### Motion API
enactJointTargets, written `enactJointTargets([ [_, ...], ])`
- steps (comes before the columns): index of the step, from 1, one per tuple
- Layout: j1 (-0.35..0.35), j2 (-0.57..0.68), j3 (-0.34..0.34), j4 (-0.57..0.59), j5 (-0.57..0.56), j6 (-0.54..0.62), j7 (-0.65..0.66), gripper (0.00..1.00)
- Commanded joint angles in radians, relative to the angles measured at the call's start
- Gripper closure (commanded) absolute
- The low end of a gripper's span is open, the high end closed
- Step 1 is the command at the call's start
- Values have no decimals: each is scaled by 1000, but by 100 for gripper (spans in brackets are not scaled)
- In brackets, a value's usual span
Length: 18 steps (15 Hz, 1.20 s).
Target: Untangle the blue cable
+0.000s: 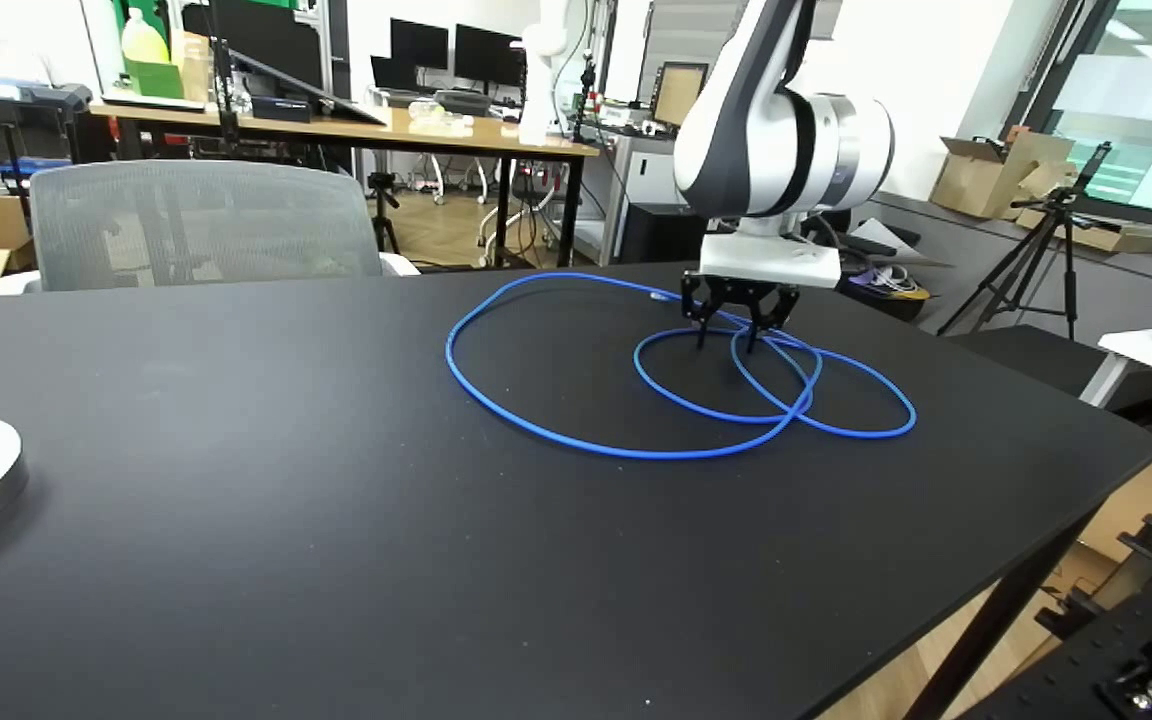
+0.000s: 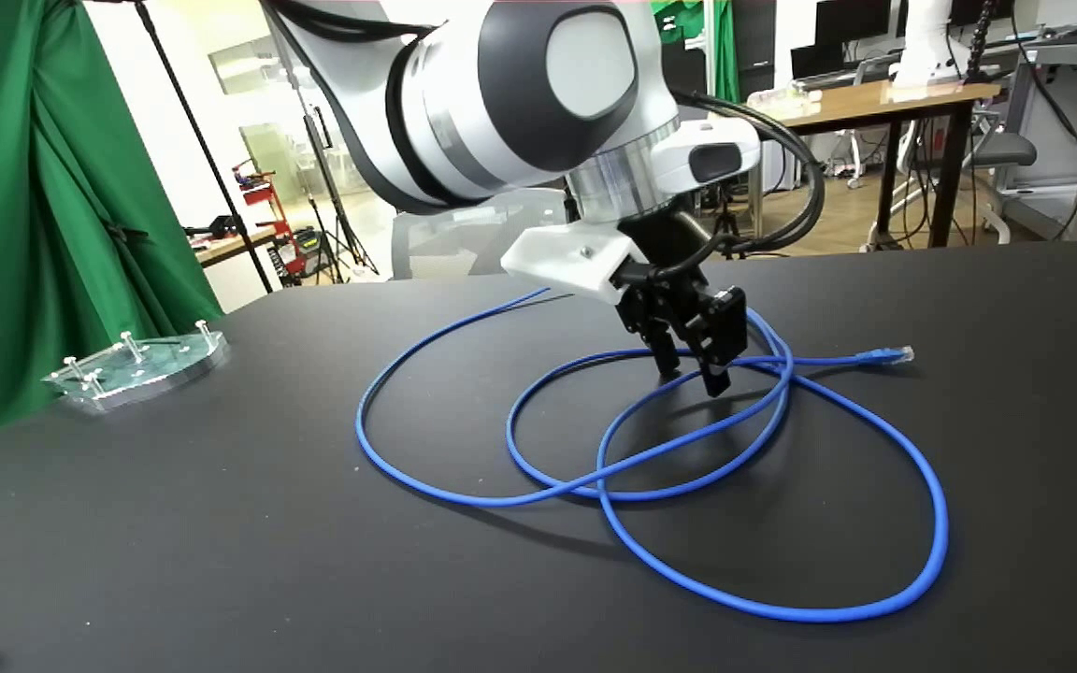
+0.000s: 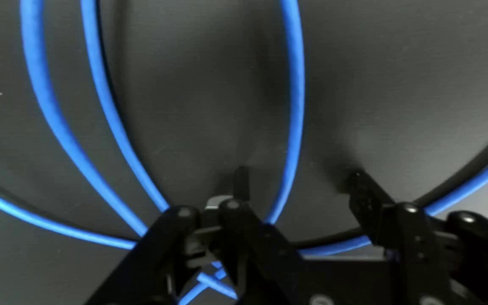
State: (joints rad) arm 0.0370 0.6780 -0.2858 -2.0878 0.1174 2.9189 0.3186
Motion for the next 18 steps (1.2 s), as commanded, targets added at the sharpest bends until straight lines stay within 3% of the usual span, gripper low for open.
enactJointTargets([
  [1,23,-46,-37,-67,8,30,51,67],
  [4,29,-55,-57,-84,8,41,56,89],
  [6,46,-58,-81,-87,-3,42,58,99],
  [12,103,-73,-134,-55,-120,-26,-19,98],
  [18,-57,-154,111,-54,-161,-102,-315,98],
])
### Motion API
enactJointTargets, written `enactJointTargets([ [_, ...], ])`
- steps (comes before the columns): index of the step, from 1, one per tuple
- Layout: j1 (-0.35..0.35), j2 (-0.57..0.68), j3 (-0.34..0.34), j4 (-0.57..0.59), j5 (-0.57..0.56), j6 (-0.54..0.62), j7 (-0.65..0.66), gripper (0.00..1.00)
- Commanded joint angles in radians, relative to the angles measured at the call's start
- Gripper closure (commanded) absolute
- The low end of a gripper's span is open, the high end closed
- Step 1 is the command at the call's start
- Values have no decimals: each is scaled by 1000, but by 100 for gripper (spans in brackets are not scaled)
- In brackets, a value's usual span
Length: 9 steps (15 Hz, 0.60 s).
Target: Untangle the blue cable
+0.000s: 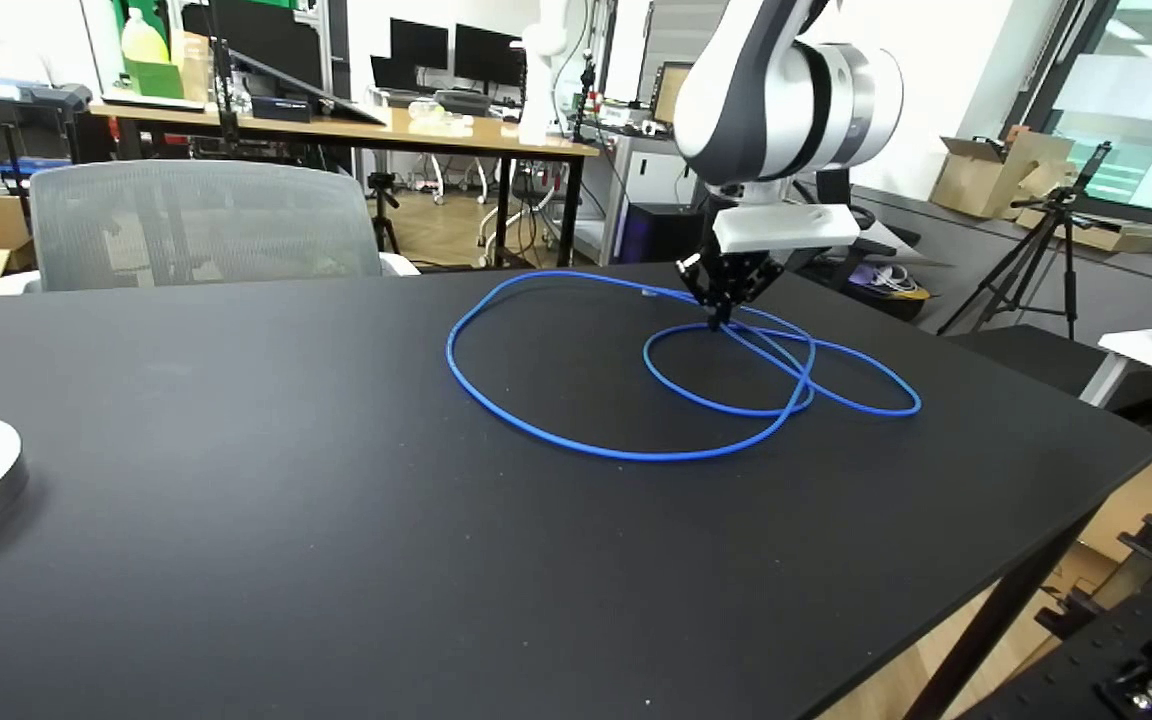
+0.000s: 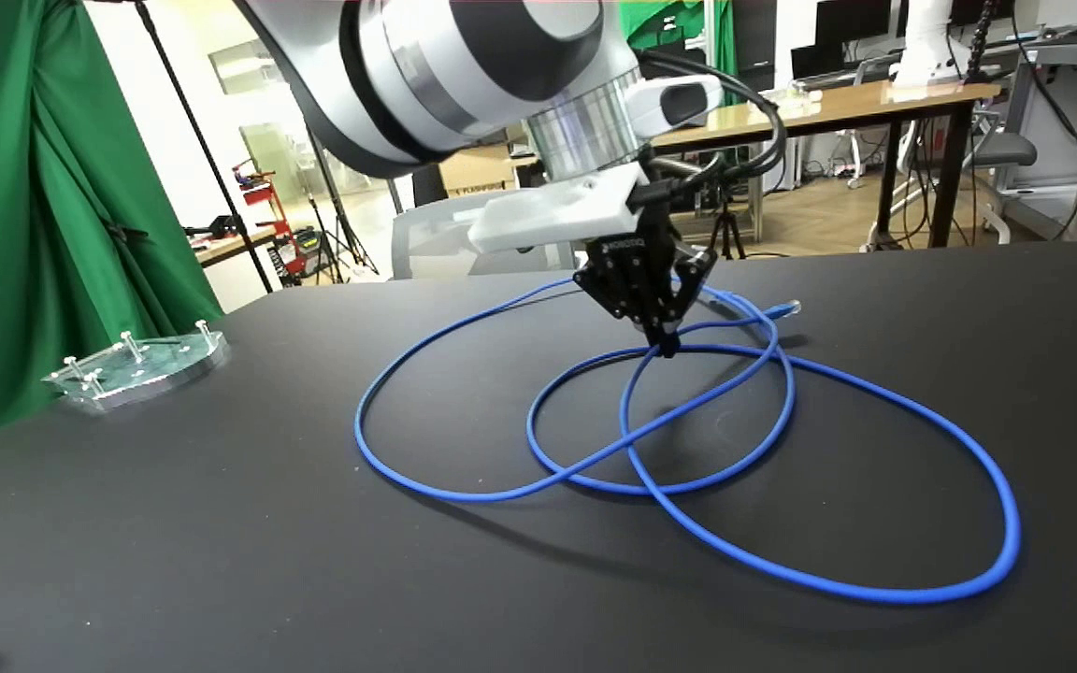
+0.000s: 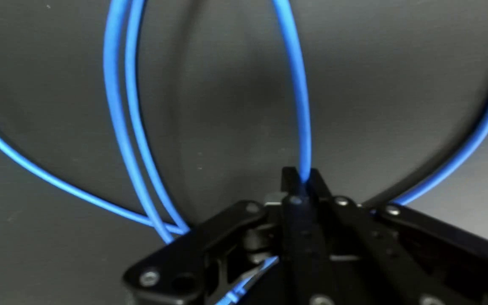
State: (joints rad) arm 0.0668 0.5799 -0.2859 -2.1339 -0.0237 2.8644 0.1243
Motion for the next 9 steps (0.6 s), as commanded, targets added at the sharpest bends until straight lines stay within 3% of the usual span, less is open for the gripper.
enactJointTargets([
  [1,-113,-66,150,-10,-17,-62,-171,98],
  [5,-201,-92,276,-17,-12,-150,-381,98],
  [9,-216,-116,283,-2,-72,-330,-533,98],
])
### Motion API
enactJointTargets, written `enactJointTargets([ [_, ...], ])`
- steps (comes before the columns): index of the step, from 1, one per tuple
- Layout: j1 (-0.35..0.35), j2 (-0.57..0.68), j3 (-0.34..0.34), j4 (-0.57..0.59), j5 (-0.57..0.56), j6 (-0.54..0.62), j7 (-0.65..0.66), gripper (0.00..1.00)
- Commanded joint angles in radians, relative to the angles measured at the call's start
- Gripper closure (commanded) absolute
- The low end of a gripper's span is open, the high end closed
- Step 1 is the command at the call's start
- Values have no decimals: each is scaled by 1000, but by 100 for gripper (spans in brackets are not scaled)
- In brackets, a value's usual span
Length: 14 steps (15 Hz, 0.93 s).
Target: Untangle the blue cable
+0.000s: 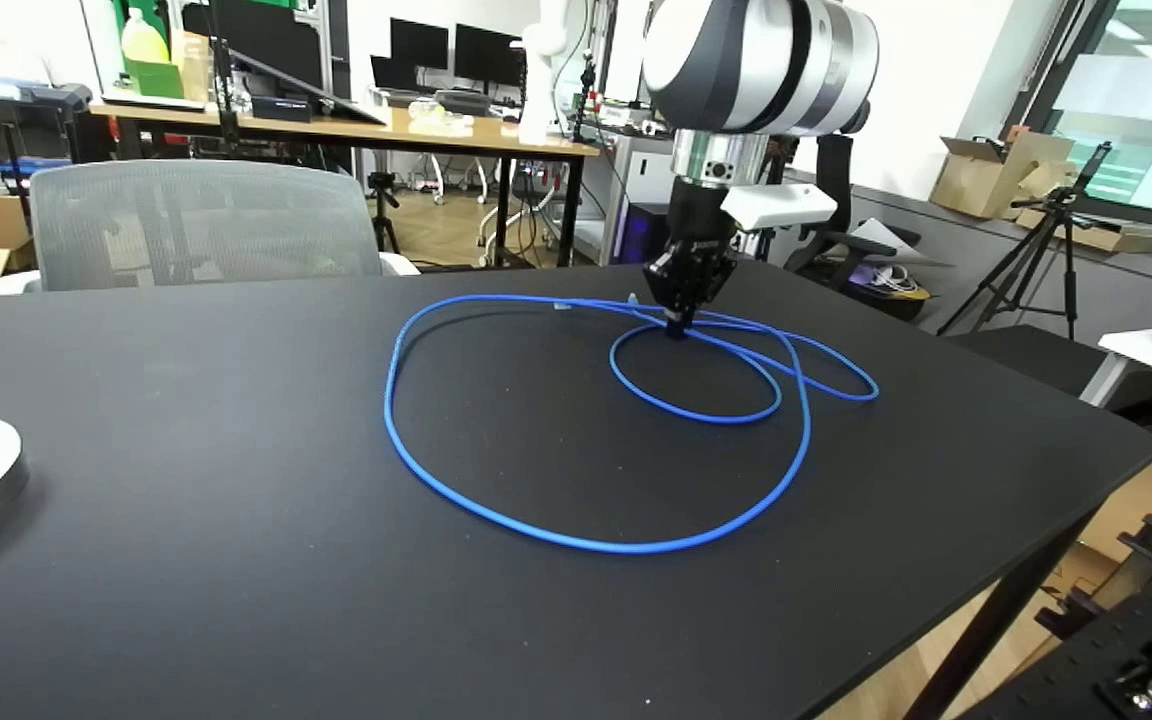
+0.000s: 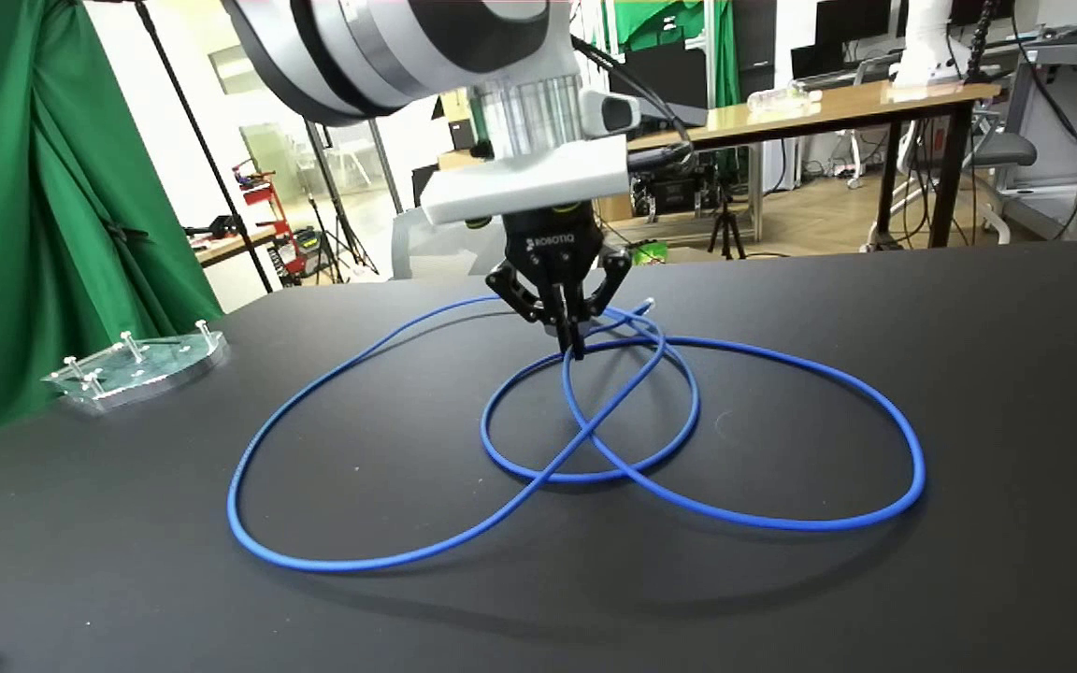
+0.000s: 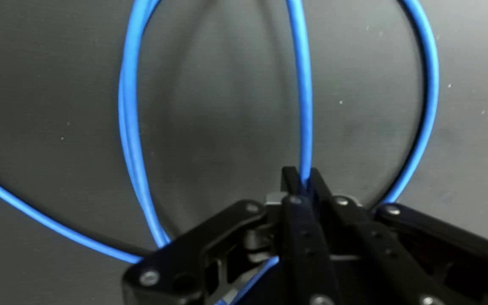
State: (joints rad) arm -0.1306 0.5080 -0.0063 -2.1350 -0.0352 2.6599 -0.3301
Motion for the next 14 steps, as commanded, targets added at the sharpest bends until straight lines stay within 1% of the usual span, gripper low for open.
enactJointTargets([
  [1,-18,-63,3,-3,-80,-172,-112,98],
  [2,-14,-80,3,-1,-100,-226,-137,98],
  [4,-9,-126,14,9,-119,-369,-196,98],
  [5,4,-153,9,13,-141,-428,-208,98],
  [6,23,-182,-1,18,-178,-474,-192,98],
  [7,41,-210,-10,23,-220,-495,-166,98],
  [9,63,-255,-19,28,-314,-494,-141,98],
  [10,66,-275,-20,24,-351,-467,-146,98],
  [11,64,-297,-23,11,-384,-401,-146,98],
  [12,57,-305,-24,14,-390,-362,-150,98],
  [14,40,-285,-32,49,-357,-348,-162,98],
])
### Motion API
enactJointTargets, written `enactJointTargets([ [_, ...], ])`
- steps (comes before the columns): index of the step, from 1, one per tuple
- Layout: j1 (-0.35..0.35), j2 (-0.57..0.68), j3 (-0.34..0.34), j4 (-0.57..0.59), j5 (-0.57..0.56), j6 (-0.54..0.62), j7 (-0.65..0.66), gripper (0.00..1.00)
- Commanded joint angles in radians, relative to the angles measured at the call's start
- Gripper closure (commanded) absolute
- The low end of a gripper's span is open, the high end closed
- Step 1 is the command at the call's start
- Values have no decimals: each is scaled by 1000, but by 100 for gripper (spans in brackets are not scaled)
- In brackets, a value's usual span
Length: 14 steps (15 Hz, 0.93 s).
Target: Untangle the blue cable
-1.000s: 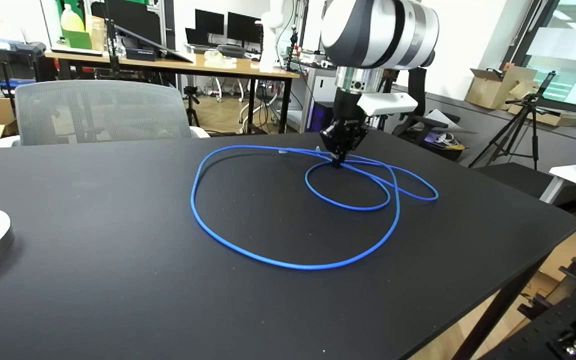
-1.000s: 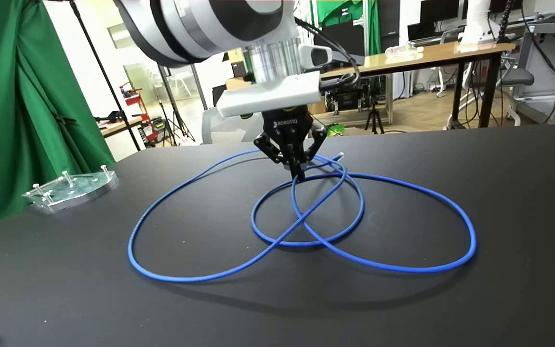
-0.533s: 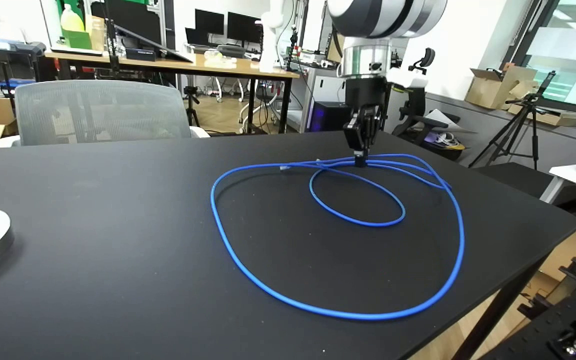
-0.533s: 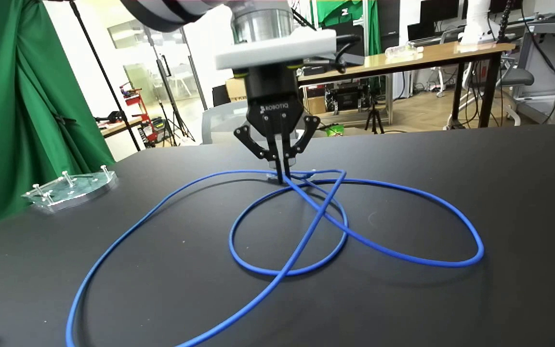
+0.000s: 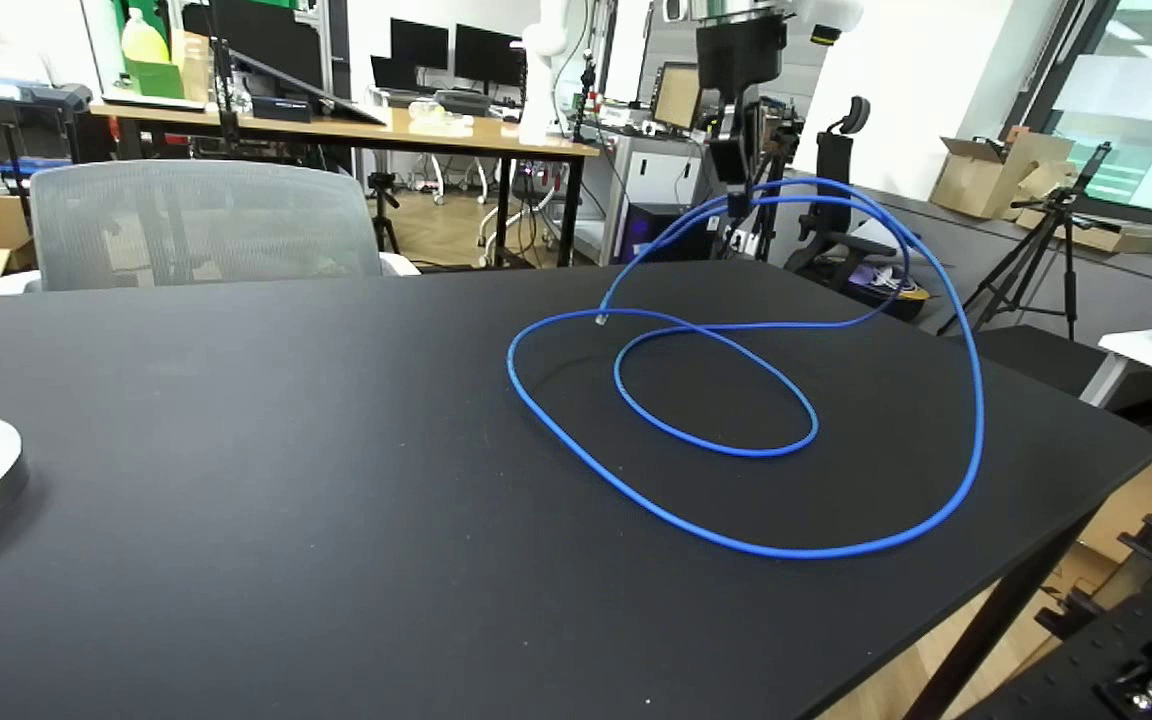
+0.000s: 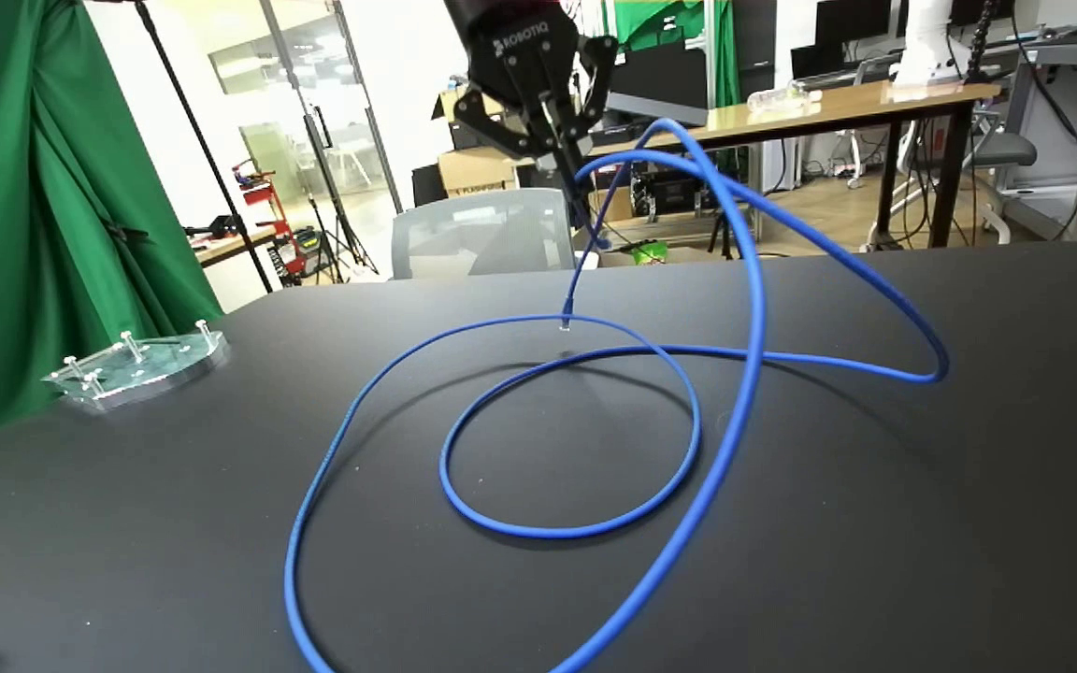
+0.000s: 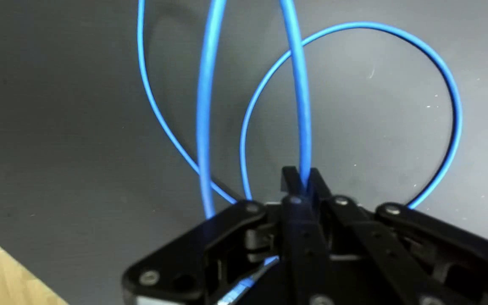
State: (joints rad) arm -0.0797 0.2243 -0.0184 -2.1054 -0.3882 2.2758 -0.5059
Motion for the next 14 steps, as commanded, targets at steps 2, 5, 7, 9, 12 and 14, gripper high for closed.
enactJointTargets([
  [2,-37,-6,-4,18,80,50,-117,98],
  [5,-65,15,13,53,221,-12,-289,98],
  [7,-86,33,30,80,358,-84,-446,98],
  [9,-89,57,31,117,437,-203,-534,98],
  [12,-81,88,26,166,481,-378,-574,98],
  [14,-79,100,28,183,523,-454,-576,98],
])
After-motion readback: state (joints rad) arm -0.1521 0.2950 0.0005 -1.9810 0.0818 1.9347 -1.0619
